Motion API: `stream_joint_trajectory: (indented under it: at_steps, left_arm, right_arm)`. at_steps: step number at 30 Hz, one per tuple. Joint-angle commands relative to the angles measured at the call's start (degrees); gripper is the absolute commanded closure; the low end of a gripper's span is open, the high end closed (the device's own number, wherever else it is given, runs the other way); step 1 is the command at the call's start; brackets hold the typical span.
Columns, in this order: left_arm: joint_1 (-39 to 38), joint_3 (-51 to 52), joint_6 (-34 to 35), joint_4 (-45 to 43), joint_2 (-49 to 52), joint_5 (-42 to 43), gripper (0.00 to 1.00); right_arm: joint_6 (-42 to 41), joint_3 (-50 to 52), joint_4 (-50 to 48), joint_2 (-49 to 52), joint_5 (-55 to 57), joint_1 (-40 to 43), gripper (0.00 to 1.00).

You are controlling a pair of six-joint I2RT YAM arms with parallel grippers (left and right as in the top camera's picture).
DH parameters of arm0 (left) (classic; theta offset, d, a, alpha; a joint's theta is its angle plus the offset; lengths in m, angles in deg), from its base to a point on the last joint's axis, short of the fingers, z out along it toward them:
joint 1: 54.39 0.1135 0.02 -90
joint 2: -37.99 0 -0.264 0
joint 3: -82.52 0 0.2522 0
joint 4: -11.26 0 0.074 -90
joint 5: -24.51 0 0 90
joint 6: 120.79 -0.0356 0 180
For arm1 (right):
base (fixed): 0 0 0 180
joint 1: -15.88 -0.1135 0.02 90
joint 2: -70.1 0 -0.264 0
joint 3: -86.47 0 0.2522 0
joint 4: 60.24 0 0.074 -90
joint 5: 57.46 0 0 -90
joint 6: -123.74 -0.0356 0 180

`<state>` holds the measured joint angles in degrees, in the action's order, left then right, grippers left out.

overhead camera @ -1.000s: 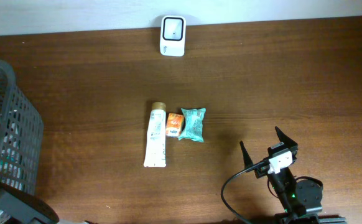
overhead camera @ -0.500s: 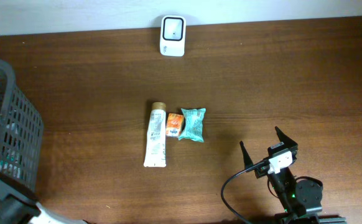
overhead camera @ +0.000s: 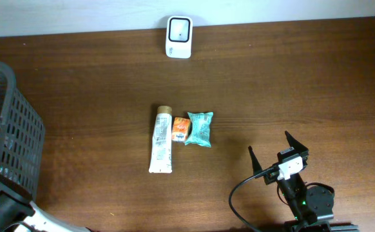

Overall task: Scan the item barcode
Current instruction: 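Lay the green 3M glove pack left of the tube, left gripper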

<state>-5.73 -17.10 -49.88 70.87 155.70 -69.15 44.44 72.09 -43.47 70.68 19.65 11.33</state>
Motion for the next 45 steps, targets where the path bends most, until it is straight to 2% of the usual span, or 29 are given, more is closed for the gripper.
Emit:
stream_joint_trajectory:
  at_steps: [1,7,9,11,13,15,18,22,23,25,27,29,33,40,41,42,43,44,45]
  left_arm:
    - [-0.39,0.96,1.75,3.32,2.12,2.40,1.00]
    - [-0.39,-0.35,7.56,2.67,-20.31,4.50,1.00]
    - [-0.39,-0.35,13.31,-0.07,-30.91,9.27,1.00]
    - [-0.57,-0.35,15.67,-2.97,-37.48,13.64,1.00]
    - [-1.49,-0.35,20.02,-7.13,-45.44,21.70,1.00]
    - [-4.90,-0.35,20.02,-10.12,-51.25,23.41,1.00]
    - [-17.31,-0.33,20.00,-9.46,-58.12,23.43,1.00]
    - [-36.54,-0.13,20.24,-2.51,-53.31,21.92,1.00]
    - [-42.93,0.70,25.77,1.68,-48.81,15.08,1.00]
    - [-49.05,2.38,27.96,4.57,-43.10,12.07,1.00]
    - [-55.63,4.42,33.42,5.92,-34.16,7.15,1.00]
    - [-58.99,6.08,38.60,5.86,-26.34,4.85,1.00]
    - [-61.16,6.34,38.93,6.12,-9.88,4.22,1.00]
    - [-64.24,6.34,38.80,4.15,-4.24,3.93,1.00]
    - [-64.37,6.34,38.80,3.58,-4.24,2.95,0.91]
    - [-64.37,6.34,38.82,3.06,-4.24,3.45,0.87]
    - [-64.52,6.34,38.82,2.95,-4.24,3.87,0.73]
    - [-64.59,6.34,38.82,3.06,-4.24,3.87,0.50]
    - [-64.59,6.32,38.82,3.06,-4.24,3.87,0.19]
  right_arm:
    - [-0.22,0.31,0.26,-0.37,0.04,-0.31,0.01]
    - [-0.22,0.31,0.26,-0.37,0.04,-0.31,0.02]
    - [-0.22,0.31,0.26,-0.37,0.04,-0.31,0.02]
    - [-0.22,0.31,0.26,-0.37,0.04,-0.31,0.02]
    - [-0.22,0.31,0.26,-0.37,0.04,-0.31,0.02]
    - [-0.22,0.31,0.26,-0.37,0.04,-0.31,0.02]
    - [-0.22,0.31,0.26,-0.37,0.04,-0.31,0.02]
    - [-0.22,0.31,0.26,-0.37,0.04,-0.31,0.02]
    - [-0.22,0.31,0.26,-0.37,0.04,-0.31,0.02]
    - [-0.22,0.31,0.26,-0.37,0.07,-0.31,0.02]
    - [-0.22,0.31,0.26,-0.37,0.04,-0.31,0.02]
    - [-0.22,0.31,0.26,-0.37,0.04,-0.31,0.02]
    - [-0.22,0.31,0.26,-0.37,0.04,-0.31,0.02]
    - [-0.22,0.31,0.26,-0.37,0.07,-0.31,0.02]
    - [-0.22,0.31,0.26,-0.37,0.04,-0.31,0.02]
    - [-0.22,0.31,0.26,-0.37,0.04,-0.31,0.02]
    - [-0.22,0.31,0.26,-0.37,0.04,-0.31,0.02]
    - [-0.22,0.31,0.26,-0.37,0.04,-0.31,0.02]
    - [-0.22,0.31,0.26,-0.37,0.04,-0.31,0.02]
